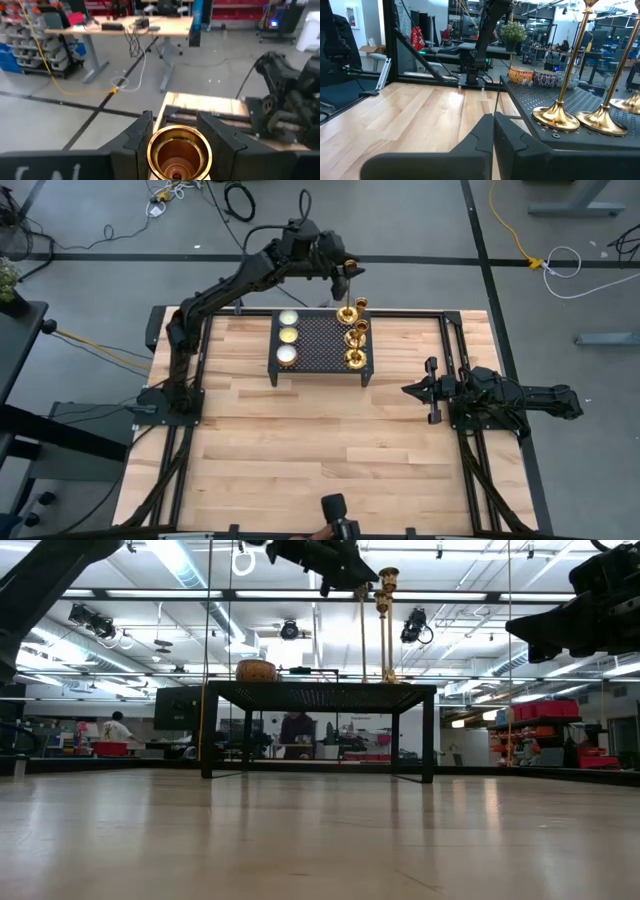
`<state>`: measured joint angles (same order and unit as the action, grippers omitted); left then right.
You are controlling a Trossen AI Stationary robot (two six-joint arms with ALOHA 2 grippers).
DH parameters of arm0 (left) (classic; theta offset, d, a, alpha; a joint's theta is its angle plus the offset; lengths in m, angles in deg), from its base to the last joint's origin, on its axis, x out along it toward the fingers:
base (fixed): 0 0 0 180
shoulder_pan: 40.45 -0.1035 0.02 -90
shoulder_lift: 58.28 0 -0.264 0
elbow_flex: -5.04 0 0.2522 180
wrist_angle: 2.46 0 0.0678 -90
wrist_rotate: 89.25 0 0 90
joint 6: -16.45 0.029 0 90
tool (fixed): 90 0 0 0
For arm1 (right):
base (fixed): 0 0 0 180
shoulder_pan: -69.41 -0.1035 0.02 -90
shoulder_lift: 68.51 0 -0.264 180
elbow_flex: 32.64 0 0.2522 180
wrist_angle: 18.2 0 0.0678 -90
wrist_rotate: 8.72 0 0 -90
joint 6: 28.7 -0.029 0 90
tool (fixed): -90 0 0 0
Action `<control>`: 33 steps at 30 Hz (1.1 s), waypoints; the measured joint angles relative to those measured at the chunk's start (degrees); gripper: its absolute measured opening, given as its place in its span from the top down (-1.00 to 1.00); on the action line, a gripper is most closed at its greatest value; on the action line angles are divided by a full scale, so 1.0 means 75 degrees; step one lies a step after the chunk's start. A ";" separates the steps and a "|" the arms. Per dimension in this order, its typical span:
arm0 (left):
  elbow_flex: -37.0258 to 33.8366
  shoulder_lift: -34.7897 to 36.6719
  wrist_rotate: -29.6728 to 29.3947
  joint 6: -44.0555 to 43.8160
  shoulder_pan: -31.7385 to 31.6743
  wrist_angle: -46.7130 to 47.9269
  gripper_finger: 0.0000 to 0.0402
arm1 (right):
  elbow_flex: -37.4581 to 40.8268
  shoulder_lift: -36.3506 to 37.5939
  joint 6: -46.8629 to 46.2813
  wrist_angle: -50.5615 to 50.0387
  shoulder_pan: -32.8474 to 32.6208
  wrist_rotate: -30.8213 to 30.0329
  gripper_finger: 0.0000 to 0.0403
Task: Pick & Place candle stick holders
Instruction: Adjust the candle holders on the shelf
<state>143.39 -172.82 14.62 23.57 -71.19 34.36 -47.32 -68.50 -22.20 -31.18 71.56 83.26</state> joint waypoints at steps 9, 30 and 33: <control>-0.0003 -0.0241 0.0512 0.0343 -0.0087 -0.0234 0.30 | 0.0002 0.0000 0.0000 0.0000 0.0003 0.0000 0.93; -0.0003 -0.0481 0.1260 0.0537 -0.0125 -0.0549 0.30 | 0.0001 0.0000 0.0000 0.0000 0.0001 0.0000 0.93; -0.0003 -0.0481 0.1262 0.0535 -0.0128 -0.0578 0.30 | -0.0001 0.0000 0.0000 0.0000 0.0000 0.0000 0.93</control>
<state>143.37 -176.43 24.08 27.58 -72.15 30.02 -47.33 -68.50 -22.20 -31.18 71.56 83.26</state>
